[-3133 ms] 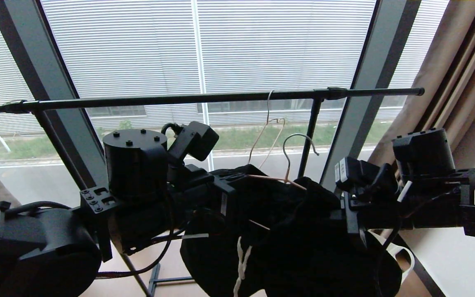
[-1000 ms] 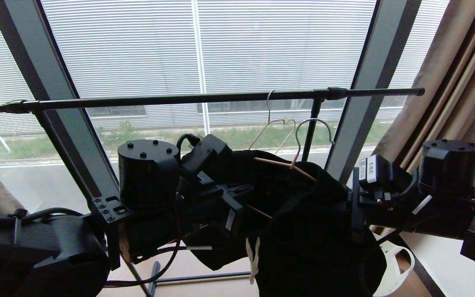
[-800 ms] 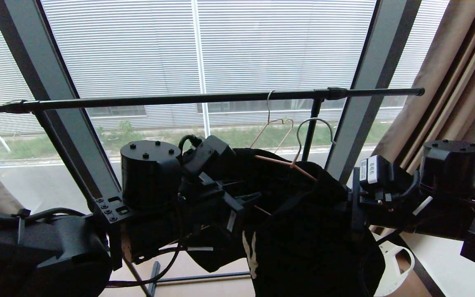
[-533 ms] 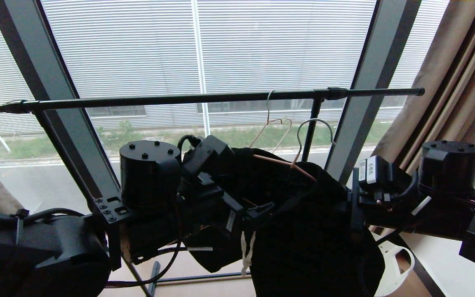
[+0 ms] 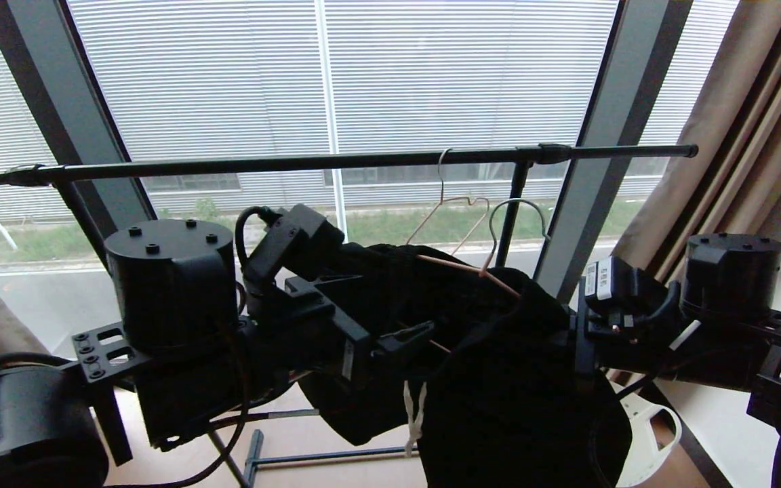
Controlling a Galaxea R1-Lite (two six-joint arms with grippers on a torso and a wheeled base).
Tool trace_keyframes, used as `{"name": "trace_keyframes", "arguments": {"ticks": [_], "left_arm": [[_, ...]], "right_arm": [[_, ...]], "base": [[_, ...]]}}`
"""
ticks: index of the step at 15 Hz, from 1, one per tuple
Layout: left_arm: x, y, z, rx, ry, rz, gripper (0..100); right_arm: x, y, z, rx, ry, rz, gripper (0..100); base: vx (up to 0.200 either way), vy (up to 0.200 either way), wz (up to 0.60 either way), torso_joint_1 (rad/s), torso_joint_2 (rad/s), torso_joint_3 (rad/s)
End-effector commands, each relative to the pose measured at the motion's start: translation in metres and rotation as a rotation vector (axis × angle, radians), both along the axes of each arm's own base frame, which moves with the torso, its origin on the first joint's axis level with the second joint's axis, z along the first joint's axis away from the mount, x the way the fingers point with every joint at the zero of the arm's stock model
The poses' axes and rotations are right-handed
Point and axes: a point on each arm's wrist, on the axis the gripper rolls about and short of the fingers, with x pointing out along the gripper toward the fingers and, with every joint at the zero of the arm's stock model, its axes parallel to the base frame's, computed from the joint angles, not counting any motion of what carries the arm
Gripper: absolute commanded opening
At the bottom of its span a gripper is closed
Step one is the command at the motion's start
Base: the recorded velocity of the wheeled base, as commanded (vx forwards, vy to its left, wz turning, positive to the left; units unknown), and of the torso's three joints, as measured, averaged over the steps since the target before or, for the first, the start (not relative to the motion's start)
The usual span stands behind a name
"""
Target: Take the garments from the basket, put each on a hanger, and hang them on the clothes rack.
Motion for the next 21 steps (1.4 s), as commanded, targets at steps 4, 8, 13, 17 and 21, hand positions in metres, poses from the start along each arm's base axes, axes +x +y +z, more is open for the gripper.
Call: {"name": "trace_keyframes", "arguments": {"ticks": [4, 8, 13, 17, 21], "left_arm": [[0.001, 0.063, 0.029, -0.068, -0.090, 0.084, 100], [0.023, 0.096, 0.051, 0.010, -0.099, 0.098, 100], [0.054, 0.119, 0.073, 0.219, -0.212, -0.119, 100], [0.074, 0.107, 0.046, 0.389, -0.360, -0.275, 100], [0.081, 0.093, 0.033, 0.441, -0.425, -0.369, 100]], "right_arm": [[0.002, -0.002, 0.000, 0.000, -0.005, 0.003, 0], [0.011, 0.003, 0.001, 0.001, -0.021, 0.029, 0], [0.016, 0.022, -0.007, -0.019, -0.014, 0.090, 0], [0.013, 0.039, -0.005, -0.031, 0.003, 0.148, 0], [0.006, 0.050, -0.004, -0.039, -0.011, 0.193, 0]], "base": [[0.000, 0.000, 0.00, 0.000, 0.00, 0.000], [0.000, 0.000, 0.00, 0.000, 0.00, 0.000], [0.000, 0.000, 0.00, 0.000, 0.00, 0.000], [0.000, 0.000, 0.00, 0.000, 0.00, 0.000], [0.000, 0.000, 0.00, 0.000, 0.00, 0.000]]}}
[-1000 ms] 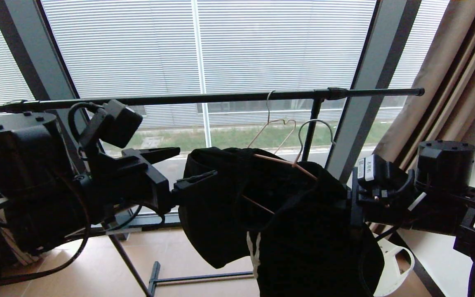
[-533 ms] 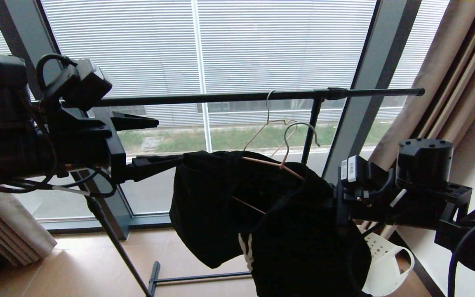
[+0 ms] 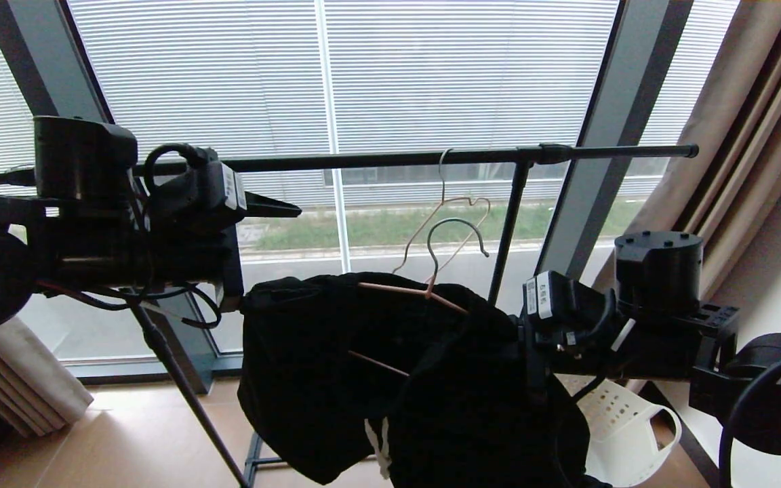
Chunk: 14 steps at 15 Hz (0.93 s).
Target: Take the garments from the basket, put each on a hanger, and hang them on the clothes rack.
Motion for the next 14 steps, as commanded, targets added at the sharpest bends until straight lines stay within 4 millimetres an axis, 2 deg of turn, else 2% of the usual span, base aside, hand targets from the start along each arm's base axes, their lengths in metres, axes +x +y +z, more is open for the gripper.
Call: {"name": "trace_keyframes", "arguments": {"ticks": [1, 3, 6, 14], "left_arm": [[0.005, -0.010, -0.010, 0.013, 0.025, -0.034, 100], [0.004, -0.017, -0.014, 0.019, 0.038, -0.055, 100], [0.001, -0.017, -0.018, 0.035, 0.088, -0.058, 100], [0.011, -0.027, -0.027, 0.047, 0.114, -0.069, 100]], "right_arm": [[-0.002, 0.004, 0.000, 0.001, -0.001, 0.015, 0], [-0.002, 0.004, 0.000, 0.000, -0.002, 0.017, 0], [-0.005, 0.005, 0.006, 0.008, -0.024, 0.026, 0], [-0.012, 0.014, 0.017, 0.017, -0.089, 0.069, 0]], "base": [[0.000, 0.000, 0.00, 0.000, 0.00, 0.000], [0.000, 0.000, 0.00, 0.000, 0.00, 0.000], [0.000, 0.000, 0.00, 0.000, 0.00, 0.000], [0.000, 0.000, 0.00, 0.000, 0.00, 0.000]]}}
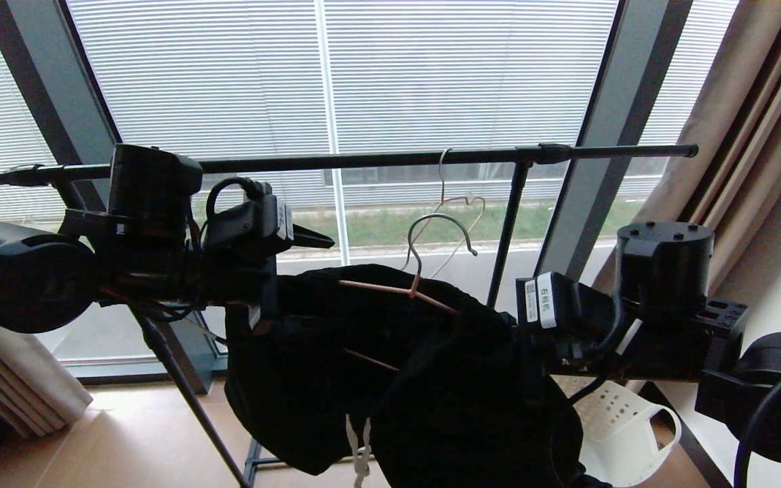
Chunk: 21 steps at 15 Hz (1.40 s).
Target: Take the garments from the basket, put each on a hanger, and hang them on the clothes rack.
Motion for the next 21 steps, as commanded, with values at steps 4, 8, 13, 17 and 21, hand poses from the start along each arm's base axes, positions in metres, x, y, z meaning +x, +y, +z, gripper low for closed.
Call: {"name": "trace_keyframes", "arguments": {"ticks": [4, 8, 13, 17, 21], "left_arm": [[-0.005, -0.002, -0.004, 0.019, 0.056, -0.010, 0], [-0.007, -0.001, -0.002, 0.016, 0.055, -0.007, 0], [-0.008, 0.001, 0.001, 0.001, 0.066, 0.007, 0], [-0.014, 0.009, 0.013, -0.046, 0.095, 0.048, 0], [-0.022, 0.016, 0.013, -0.051, 0.104, 0.066, 0]], "right_arm": [[0.000, -0.002, 0.005, 0.011, -0.013, -0.005, 0], [0.007, -0.008, 0.004, 0.006, 0.004, -0.037, 0], [0.011, -0.028, 0.004, -0.032, 0.033, -0.098, 100], [0.009, -0.059, 0.007, -0.008, 0.048, -0.140, 100], [0.003, -0.072, 0.012, 0.038, 0.092, -0.139, 100]], "base": [[0.000, 0.000, 0.00, 0.000, 0.00, 0.000], [0.000, 0.000, 0.00, 0.000, 0.00, 0.000], [0.000, 0.000, 0.00, 0.000, 0.00, 0.000], [0.000, 0.000, 0.00, 0.000, 0.00, 0.000], [0.000, 0.000, 0.00, 0.000, 0.00, 0.000]]}}
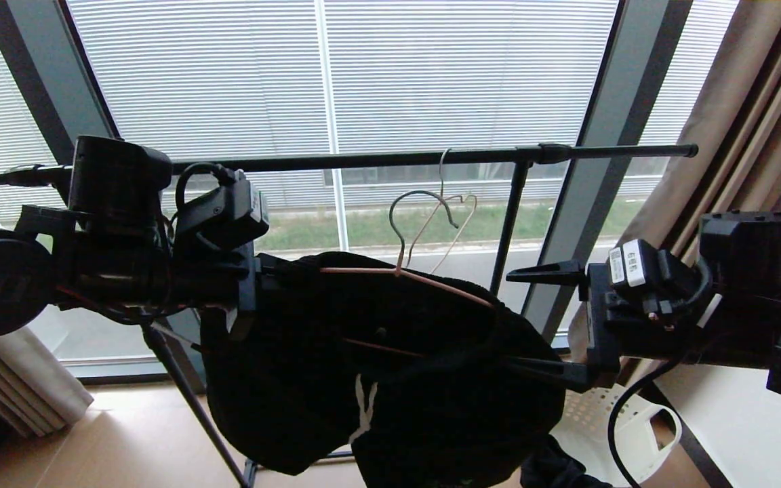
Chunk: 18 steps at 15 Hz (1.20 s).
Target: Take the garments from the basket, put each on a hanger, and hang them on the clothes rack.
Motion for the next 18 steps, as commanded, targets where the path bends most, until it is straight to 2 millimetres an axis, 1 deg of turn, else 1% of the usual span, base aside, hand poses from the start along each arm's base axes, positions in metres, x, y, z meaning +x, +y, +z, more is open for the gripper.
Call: {"name": "trace_keyframes", "arguments": {"ticks": [1, 4, 6, 7, 9, 11, 12, 14, 18], "left_arm": [[-0.006, 0.005, 0.000, -0.006, 0.011, 0.015, 0], [-0.015, 0.015, 0.008, -0.046, 0.039, 0.058, 0], [-0.027, 0.034, 0.015, -0.113, 0.085, 0.094, 0], [-0.028, 0.038, 0.017, -0.120, 0.086, 0.112, 0], [-0.034, 0.044, 0.022, -0.162, 0.129, 0.159, 0], [-0.035, 0.045, 0.026, -0.223, 0.188, 0.196, 0], [-0.034, 0.045, 0.028, -0.248, 0.207, 0.208, 0], [-0.033, 0.044, 0.031, -0.288, 0.218, 0.218, 0], [-0.033, 0.043, 0.025, -0.309, 0.200, 0.214, 0]], "right_arm": [[-0.004, -0.004, 0.005, 0.020, 0.004, 0.004, 100], [-0.004, -0.018, 0.010, 0.072, 0.054, -0.004, 100], [-0.006, -0.038, 0.015, 0.147, 0.158, -0.038, 100], [-0.005, -0.044, 0.015, 0.155, 0.159, -0.037, 100], [-0.005, -0.055, 0.009, 0.166, 0.175, -0.042, 100], [-0.005, -0.062, -0.002, 0.172, 0.179, -0.057, 100], [-0.005, -0.062, -0.010, 0.173, 0.187, -0.052, 100], [0.005, -0.061, -0.026, 0.174, 0.181, -0.051, 100], [0.024, -0.059, -0.053, 0.166, 0.234, -0.059, 100]], "base": [[0.000, 0.000, 0.00, 0.000, 0.00, 0.000], [0.000, 0.000, 0.00, 0.000, 0.00, 0.000], [0.000, 0.000, 0.00, 0.000, 0.00, 0.000], [0.000, 0.000, 0.00, 0.000, 0.00, 0.000], [0.000, 0.000, 0.00, 0.000, 0.00, 0.000], [0.000, 0.000, 0.00, 0.000, 0.00, 0.000], [0.000, 0.000, 0.00, 0.000, 0.00, 0.000], [0.000, 0.000, 0.00, 0.000, 0.00, 0.000], [0.000, 0.000, 0.00, 0.000, 0.00, 0.000]]}}
